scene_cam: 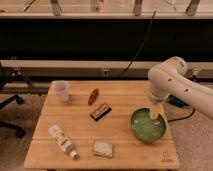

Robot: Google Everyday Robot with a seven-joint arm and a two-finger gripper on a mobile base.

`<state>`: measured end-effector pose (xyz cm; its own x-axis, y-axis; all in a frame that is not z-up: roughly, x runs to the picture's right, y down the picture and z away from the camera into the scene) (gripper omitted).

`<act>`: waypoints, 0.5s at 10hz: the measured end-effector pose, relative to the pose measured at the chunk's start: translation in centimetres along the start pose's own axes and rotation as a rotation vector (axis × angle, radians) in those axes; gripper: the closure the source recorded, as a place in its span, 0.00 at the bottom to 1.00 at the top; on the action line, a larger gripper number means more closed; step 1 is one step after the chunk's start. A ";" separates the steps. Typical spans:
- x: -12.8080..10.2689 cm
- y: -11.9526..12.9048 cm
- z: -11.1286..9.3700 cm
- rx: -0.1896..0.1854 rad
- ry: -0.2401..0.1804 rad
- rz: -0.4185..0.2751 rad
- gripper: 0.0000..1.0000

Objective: Place the ceramic cup in the ceramic bowl

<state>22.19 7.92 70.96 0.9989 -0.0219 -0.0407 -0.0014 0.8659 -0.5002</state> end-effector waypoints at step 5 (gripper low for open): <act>-4.6 -2.9 -0.1 0.028 0.005 -0.063 0.20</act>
<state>17.60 5.45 72.52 0.9967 -0.0796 -0.0144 0.0631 0.8761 -0.4779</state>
